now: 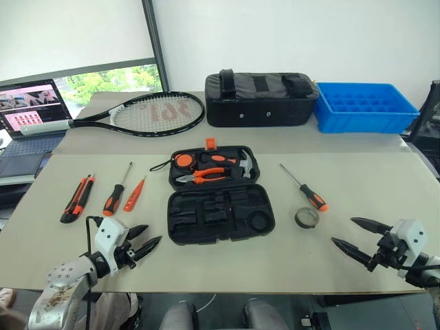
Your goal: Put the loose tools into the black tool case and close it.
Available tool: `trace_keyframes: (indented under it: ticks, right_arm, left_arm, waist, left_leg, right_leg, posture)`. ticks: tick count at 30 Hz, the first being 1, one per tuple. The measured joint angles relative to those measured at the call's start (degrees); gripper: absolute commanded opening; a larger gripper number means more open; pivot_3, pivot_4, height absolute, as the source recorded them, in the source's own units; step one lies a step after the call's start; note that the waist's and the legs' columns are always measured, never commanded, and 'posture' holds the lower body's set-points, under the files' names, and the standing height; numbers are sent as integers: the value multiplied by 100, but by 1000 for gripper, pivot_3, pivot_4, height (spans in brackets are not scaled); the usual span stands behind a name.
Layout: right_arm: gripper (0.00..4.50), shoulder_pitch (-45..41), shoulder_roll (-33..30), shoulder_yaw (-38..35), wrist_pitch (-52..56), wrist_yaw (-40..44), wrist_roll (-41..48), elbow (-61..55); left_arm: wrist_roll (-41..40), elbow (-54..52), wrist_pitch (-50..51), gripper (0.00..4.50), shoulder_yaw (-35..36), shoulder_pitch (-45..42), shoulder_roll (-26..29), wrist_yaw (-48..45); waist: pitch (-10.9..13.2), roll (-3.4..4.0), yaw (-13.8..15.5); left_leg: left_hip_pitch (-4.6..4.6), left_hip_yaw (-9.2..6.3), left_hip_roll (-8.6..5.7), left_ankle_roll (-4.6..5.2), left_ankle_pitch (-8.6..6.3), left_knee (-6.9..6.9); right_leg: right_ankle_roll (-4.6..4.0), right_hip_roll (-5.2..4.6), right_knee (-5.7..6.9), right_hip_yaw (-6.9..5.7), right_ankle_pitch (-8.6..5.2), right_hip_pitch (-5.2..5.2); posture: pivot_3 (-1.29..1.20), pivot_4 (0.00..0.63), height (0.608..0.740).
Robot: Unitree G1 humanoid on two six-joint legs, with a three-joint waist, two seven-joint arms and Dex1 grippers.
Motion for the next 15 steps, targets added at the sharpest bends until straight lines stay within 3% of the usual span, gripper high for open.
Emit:
trace_keyframes:
  ticks: [15]
  right_arm:
    - [4450, -225, -32, 2, -158, 194, -1, 68]
  left_arm:
    - [-303, 59, -205, 2886, 251, -87, -262, 0]
  waist:
    - [1, -1, 1]
  left_leg:
    - [-3, 1, -1, 0, 0, 3]
  right_leg:
    - [-2, 0, 2, -1, 2, -1]
  posture:
    - [0, 150, 708]
